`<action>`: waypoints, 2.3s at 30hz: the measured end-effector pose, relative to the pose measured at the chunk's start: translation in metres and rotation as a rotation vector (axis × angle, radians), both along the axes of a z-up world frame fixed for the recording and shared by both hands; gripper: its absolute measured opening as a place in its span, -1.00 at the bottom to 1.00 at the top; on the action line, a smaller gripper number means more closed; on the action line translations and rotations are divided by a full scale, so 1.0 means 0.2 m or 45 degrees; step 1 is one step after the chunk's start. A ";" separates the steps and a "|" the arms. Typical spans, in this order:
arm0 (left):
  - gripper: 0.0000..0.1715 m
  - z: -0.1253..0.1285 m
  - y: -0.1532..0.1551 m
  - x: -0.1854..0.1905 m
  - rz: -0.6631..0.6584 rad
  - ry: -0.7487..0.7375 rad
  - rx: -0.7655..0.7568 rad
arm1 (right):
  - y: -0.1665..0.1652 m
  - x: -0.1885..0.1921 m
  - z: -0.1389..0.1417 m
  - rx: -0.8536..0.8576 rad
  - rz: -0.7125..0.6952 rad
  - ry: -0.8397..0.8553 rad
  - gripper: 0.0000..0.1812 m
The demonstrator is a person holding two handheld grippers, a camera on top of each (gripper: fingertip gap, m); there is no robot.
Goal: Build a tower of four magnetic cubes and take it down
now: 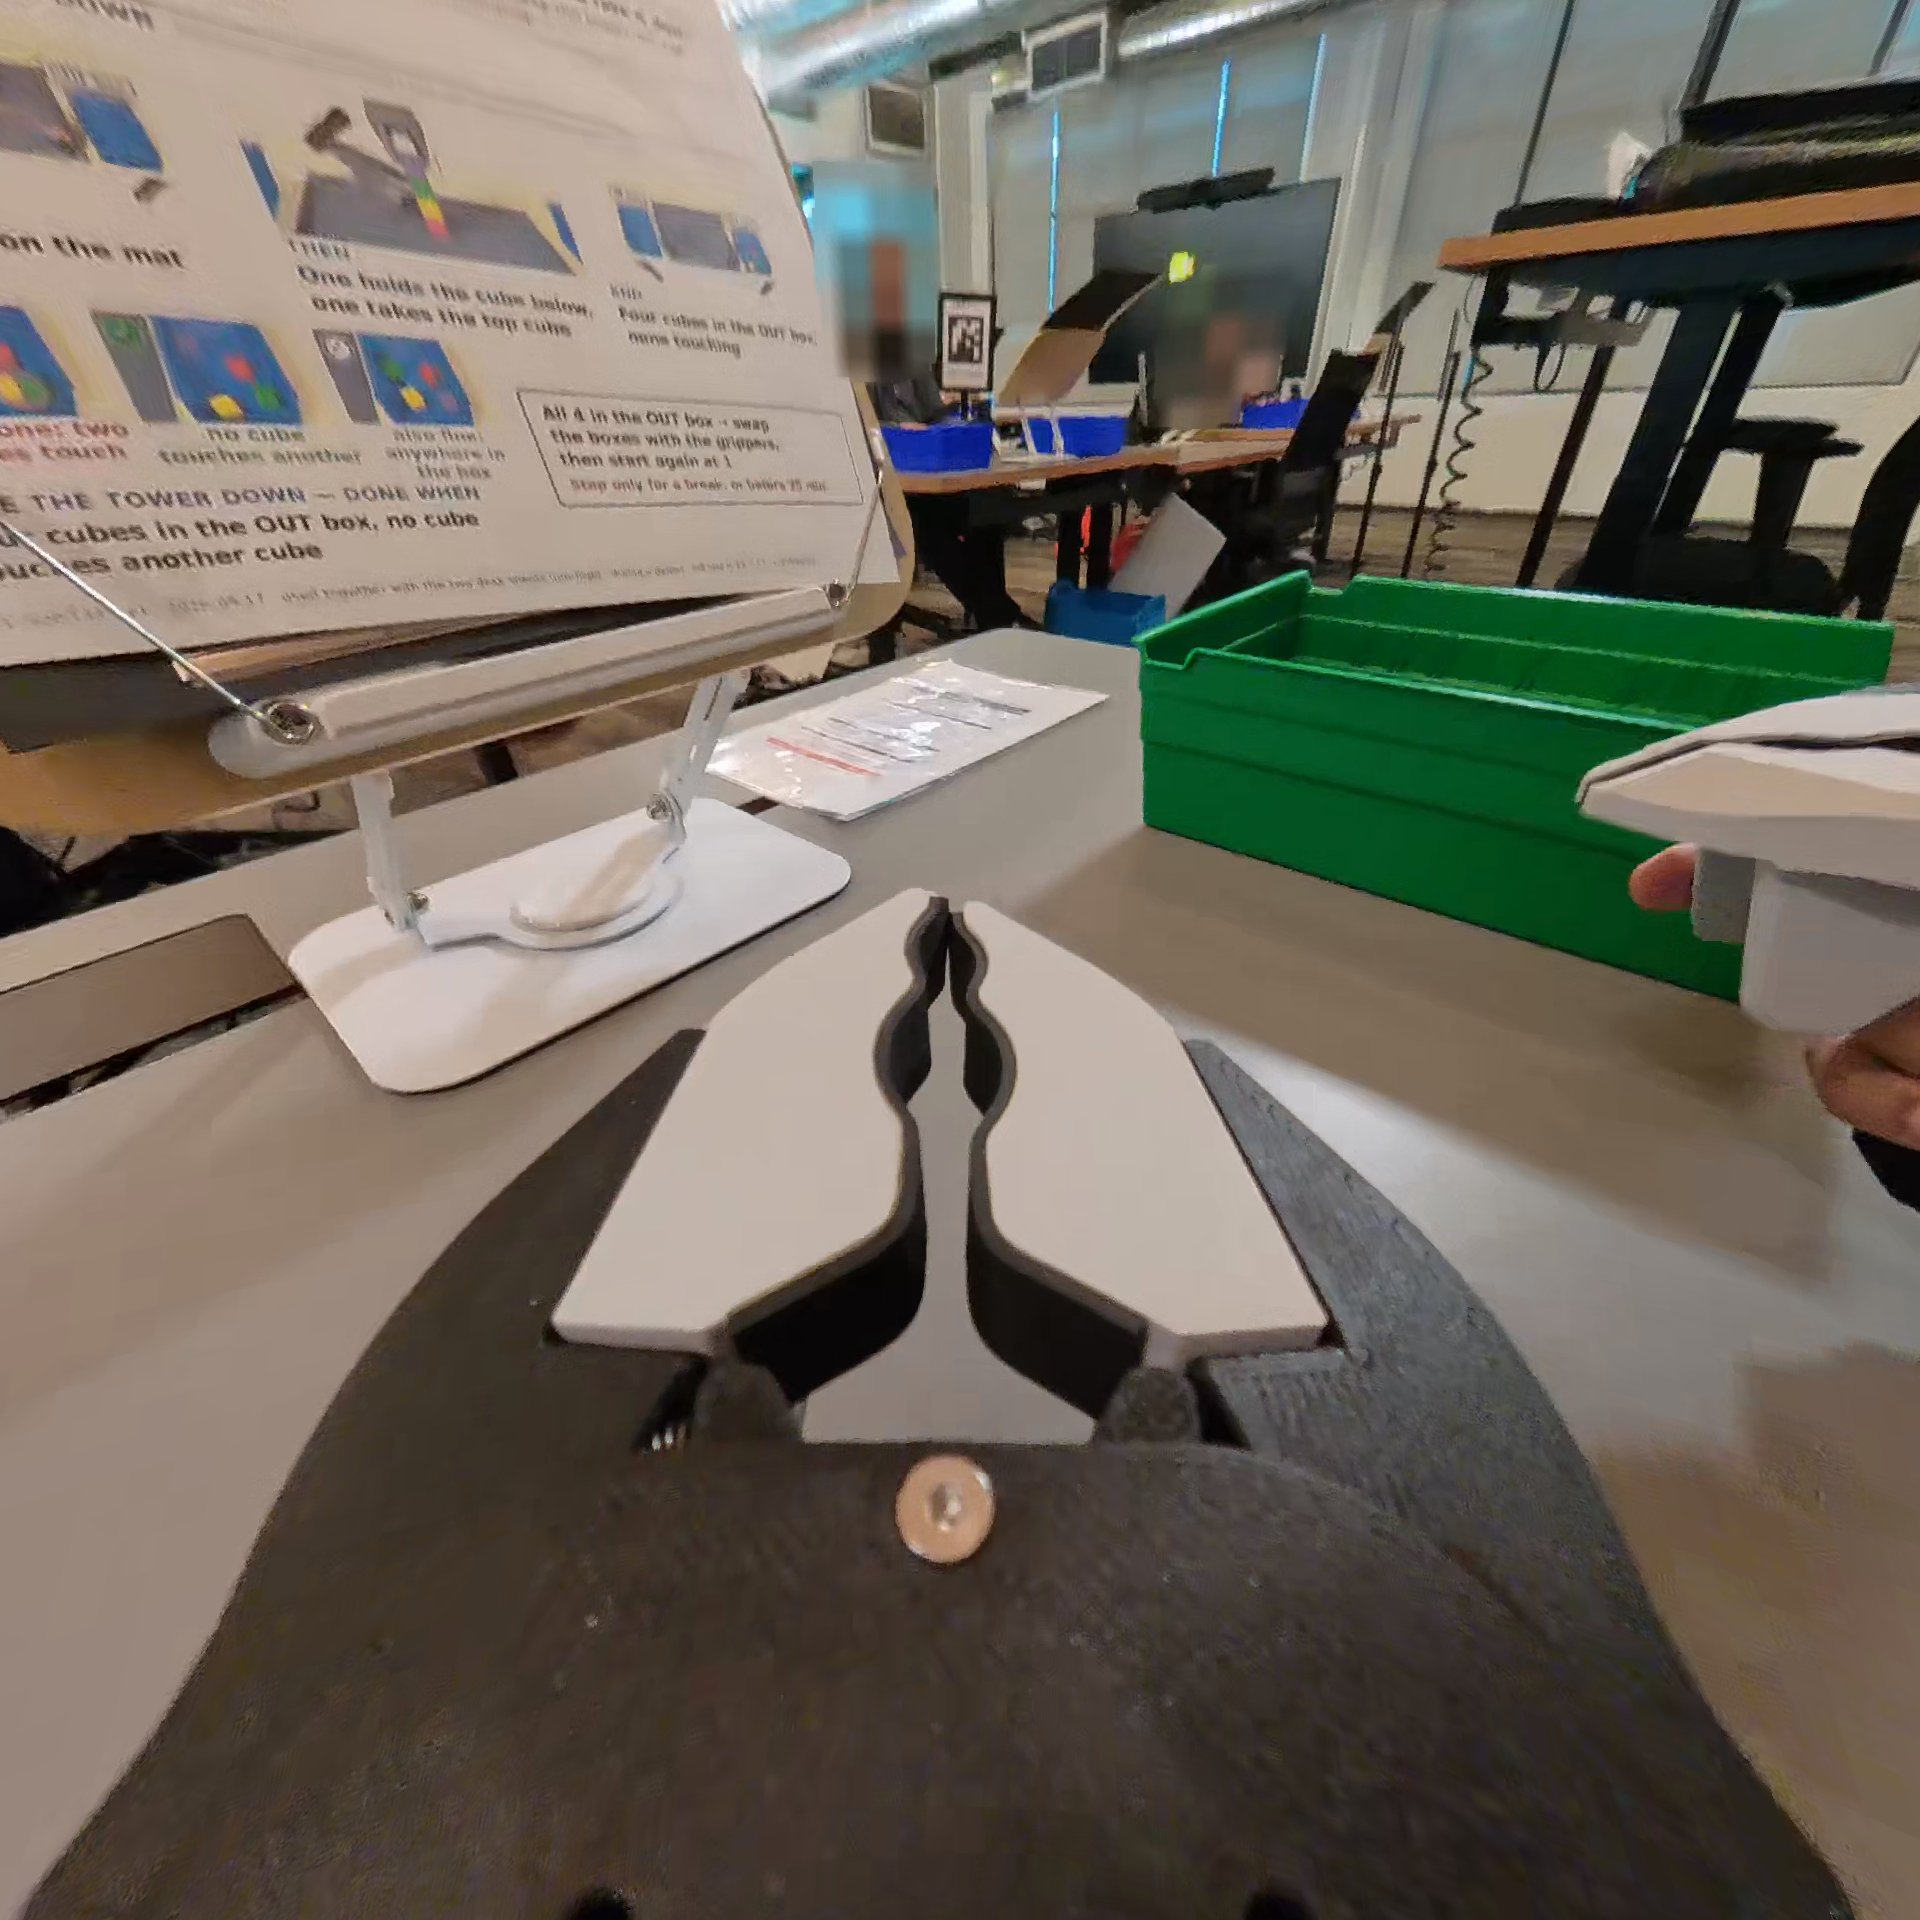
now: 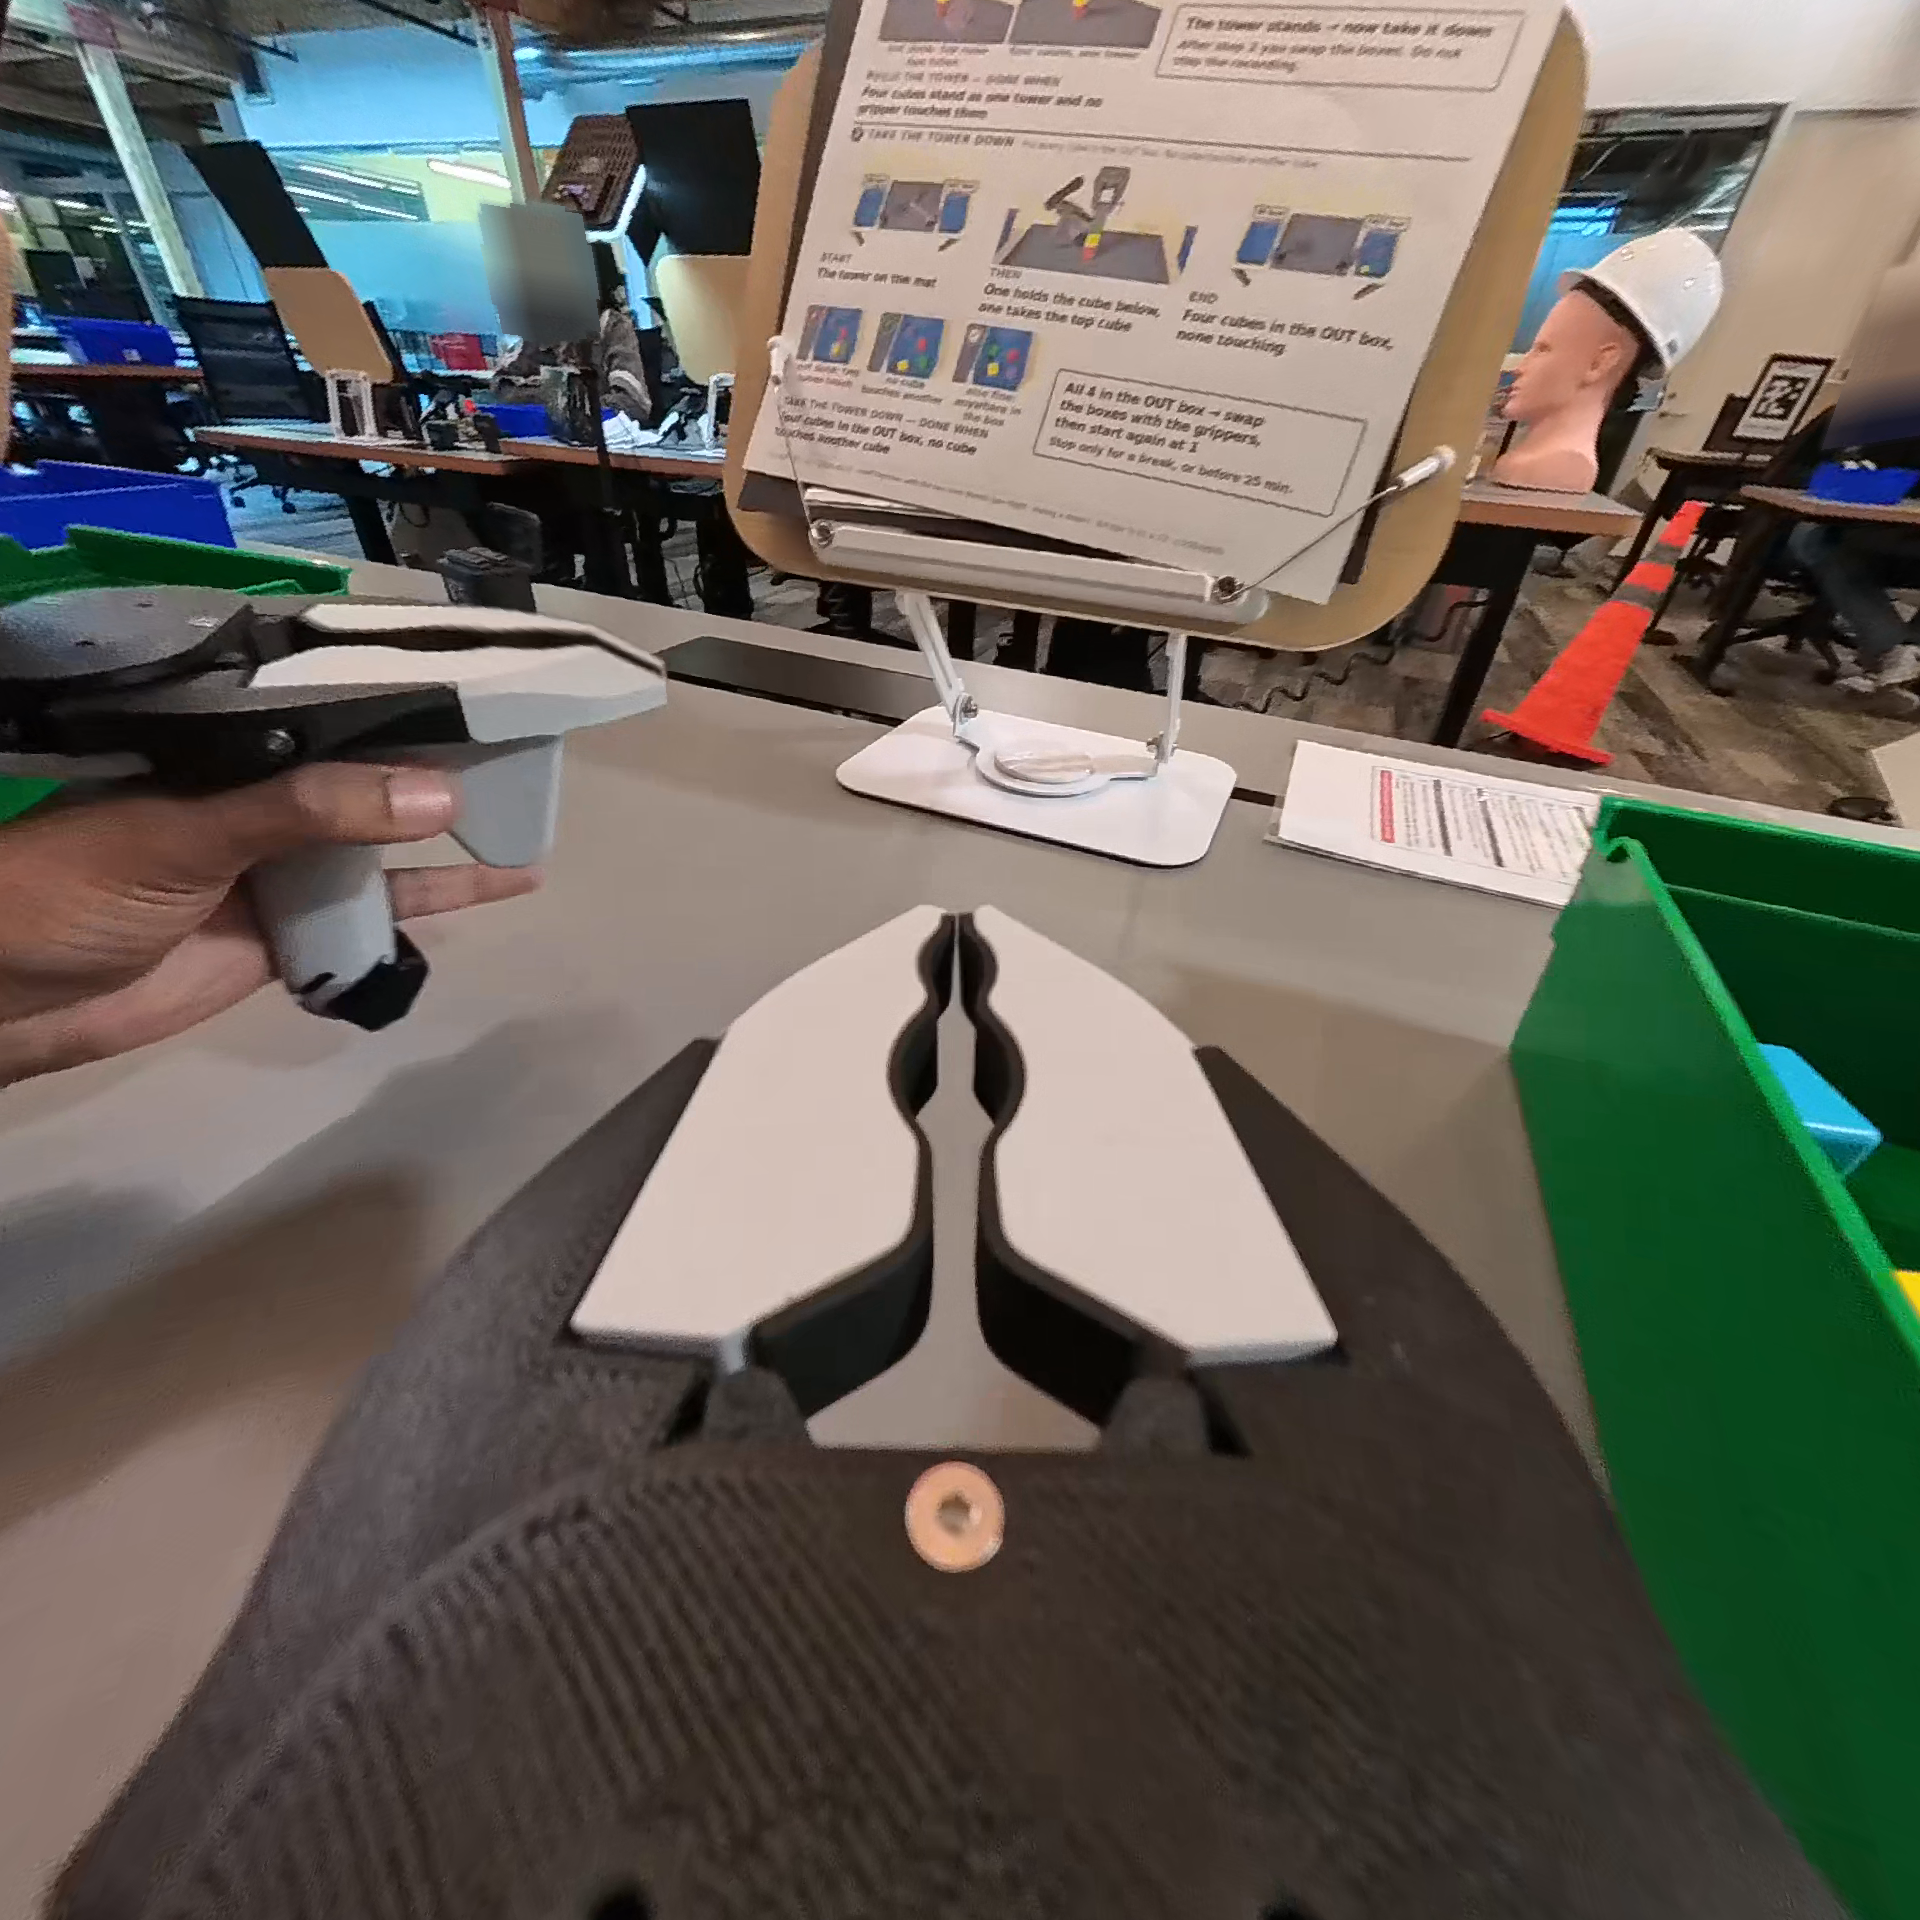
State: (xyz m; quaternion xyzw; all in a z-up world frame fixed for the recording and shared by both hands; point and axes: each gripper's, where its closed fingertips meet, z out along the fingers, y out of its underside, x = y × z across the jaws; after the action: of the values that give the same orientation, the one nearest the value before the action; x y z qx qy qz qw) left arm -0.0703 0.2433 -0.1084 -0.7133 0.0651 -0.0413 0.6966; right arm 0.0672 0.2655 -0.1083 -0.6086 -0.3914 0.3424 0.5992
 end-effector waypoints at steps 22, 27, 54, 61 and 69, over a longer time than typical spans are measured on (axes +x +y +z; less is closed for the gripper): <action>-0.93 0.08 -0.04 0.00 0.205 0.121 0.099 | 0.25 0.31 0.32 -0.180 -0.013 0.122 -0.52; -0.50 0.02 -0.01 0.02 0.178 0.037 0.013 | 0.17 0.25 0.13 -0.347 0.095 0.142 -0.49; -0.27 0.00 0.03 0.06 0.119 -0.090 -0.018 | -0.01 0.08 -0.03 -0.297 0.244 0.009 -0.53; -0.02 0.02 0.02 0.12 -0.002 -0.197 -0.005 | -0.04 0.06 -0.06 -0.321 0.281 -0.007 -0.53; 0.09 0.02 0.01 0.18 -0.116 -0.277 -0.040 | -0.09 0.03 -0.10 -0.353 0.358 -0.034 -0.44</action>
State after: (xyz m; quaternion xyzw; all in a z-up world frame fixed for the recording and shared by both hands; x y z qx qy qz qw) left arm -0.0336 0.2448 -0.1038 -0.7118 0.0209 -0.1510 0.6857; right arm 0.0730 0.2472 -0.1281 -0.6292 -0.4295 0.4652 0.4508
